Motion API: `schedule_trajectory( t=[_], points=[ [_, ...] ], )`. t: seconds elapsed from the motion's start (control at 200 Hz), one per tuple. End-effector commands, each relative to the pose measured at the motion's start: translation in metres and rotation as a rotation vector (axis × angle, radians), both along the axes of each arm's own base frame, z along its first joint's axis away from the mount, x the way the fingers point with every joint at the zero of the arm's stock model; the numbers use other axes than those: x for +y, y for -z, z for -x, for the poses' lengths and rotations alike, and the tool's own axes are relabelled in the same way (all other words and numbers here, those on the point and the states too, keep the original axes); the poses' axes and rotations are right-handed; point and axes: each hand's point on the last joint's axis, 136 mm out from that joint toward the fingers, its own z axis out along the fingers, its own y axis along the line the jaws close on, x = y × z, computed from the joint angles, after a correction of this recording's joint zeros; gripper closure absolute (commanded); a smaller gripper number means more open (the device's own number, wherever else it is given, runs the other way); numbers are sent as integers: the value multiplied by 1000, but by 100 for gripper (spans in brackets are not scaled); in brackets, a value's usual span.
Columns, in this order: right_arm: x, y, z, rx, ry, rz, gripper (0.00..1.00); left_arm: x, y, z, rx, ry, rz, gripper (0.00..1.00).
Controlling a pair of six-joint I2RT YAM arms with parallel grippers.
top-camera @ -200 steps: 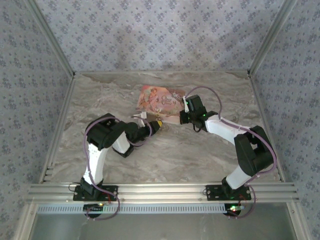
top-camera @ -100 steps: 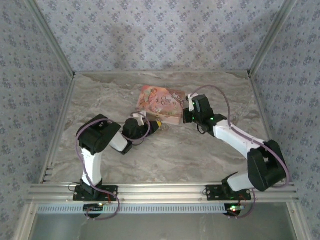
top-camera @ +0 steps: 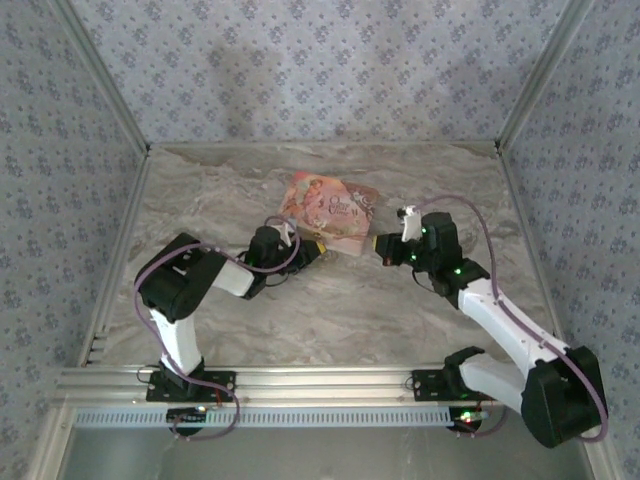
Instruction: Unlock the padlock with the key
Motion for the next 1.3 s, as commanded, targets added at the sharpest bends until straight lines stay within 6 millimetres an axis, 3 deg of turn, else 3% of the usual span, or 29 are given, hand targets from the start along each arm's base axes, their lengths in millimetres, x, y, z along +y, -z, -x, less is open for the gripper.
schedule_trajectory(
  t=[0.0,0.285,0.55,0.934,1.294],
  points=[
    [12,-11,19,28,-85,-145,100,-14,-10,9,56,52,26,91],
    [-1,-4,35,82,-42,-302,100,-28,-32,6,47,59,82,91],
    [2,6,30,117,-7,-417,100,-35,-49,2,34,64,136,91],
    [24,23,20,180,5,-453,100,-48,-81,0,14,99,241,92],
    [41,38,14,211,58,-484,100,-51,-85,-1,9,93,269,92]
  ],
)
